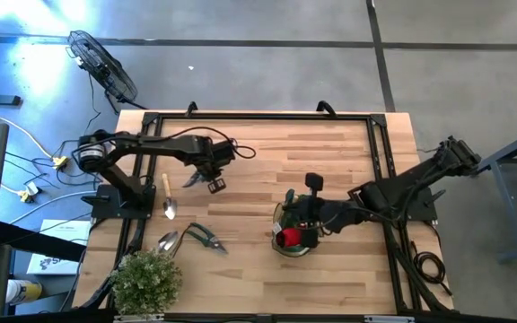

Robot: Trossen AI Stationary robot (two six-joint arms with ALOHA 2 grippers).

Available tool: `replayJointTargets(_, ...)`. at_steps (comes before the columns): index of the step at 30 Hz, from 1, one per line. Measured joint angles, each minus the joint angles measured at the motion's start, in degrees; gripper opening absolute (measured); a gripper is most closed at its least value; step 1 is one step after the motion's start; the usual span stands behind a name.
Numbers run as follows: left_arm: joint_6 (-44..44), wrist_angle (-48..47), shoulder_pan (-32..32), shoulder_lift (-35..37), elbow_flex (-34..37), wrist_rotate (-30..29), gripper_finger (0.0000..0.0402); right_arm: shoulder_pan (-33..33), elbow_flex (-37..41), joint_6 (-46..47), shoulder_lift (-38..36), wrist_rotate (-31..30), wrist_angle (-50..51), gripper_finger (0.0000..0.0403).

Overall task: Pick & Place Garden tools in Gardening bag
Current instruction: Put the top green shear scissors into the green gardening bag

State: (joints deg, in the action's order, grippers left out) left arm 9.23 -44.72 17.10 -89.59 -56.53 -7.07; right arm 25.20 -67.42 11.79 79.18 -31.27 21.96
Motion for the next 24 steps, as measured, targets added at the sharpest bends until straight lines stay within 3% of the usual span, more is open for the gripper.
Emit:
replayJointTargets(3,-0.2,0.2,0.1,1.8,0.0,0.4,0.0037,-0.9,0.0,0.0,0.0,0.0,0.1,0.0003)
replayJointTargets(7,-0.4,2.6,0.1,4.9,-0.4,5.1,0.0037,-1.0,0.0,-0.6,0.0,-0.2,0.1,0.0003)
replayJointTargets(15,-3.4,4.3,-1.9,8.9,-7.4,9.5,0.0037,-0.9,0.0,-2.5,0.0,-0.1,0.1,0.0003)
replayJointTargets(24,-11.2,13.5,-7.4,11.0,-12.7,31.9,0.0037,0.7,0.0,-2.4,0.0,-0.2,0.1,0.0003)
